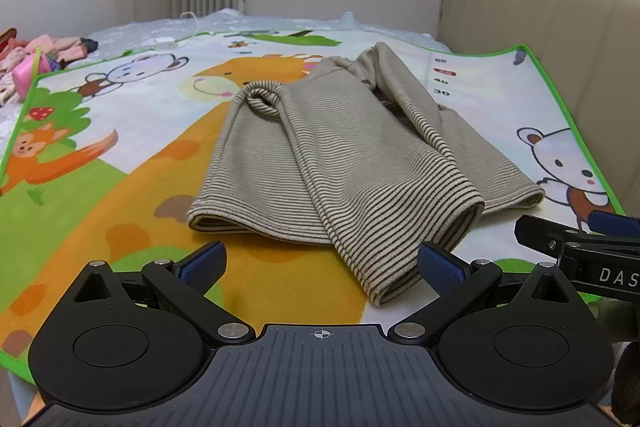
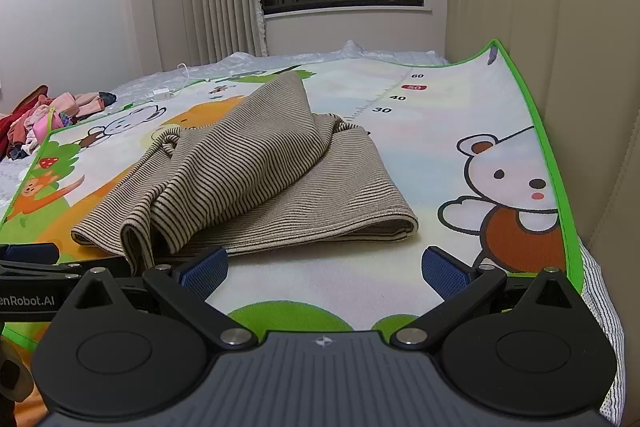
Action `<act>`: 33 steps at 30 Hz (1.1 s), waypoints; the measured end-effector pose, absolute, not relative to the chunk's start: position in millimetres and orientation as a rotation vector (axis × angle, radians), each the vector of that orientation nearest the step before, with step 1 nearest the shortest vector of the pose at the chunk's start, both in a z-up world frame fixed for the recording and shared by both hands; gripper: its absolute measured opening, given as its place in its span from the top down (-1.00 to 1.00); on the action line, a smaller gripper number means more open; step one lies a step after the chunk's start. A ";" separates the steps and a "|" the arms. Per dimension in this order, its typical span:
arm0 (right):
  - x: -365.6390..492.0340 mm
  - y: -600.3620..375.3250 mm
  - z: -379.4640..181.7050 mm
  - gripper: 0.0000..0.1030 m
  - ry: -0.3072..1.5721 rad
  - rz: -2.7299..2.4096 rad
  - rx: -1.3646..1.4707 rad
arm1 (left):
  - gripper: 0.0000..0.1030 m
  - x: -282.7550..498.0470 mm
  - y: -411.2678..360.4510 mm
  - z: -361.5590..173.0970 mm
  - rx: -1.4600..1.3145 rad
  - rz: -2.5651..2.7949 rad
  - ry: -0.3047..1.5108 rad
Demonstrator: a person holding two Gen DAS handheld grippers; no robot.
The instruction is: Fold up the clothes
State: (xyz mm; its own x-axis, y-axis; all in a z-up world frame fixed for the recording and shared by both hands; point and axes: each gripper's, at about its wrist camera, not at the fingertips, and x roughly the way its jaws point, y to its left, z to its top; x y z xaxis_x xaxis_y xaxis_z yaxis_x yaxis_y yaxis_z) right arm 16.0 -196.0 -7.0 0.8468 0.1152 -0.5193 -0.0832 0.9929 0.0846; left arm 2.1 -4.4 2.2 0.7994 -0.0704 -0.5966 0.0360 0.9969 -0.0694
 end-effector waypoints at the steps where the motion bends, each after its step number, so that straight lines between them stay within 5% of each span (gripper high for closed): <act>1: 16.0 -195.8 -7.2 -1.00 0.552 0.104 0.059 | -1.00 2.0 -4.3 2.1 -0.055 -0.057 0.642; 33: 20.7 -201.1 -7.3 -1.00 0.546 0.082 0.035 | -1.00 9.1 0.3 4.6 -0.042 -0.052 0.621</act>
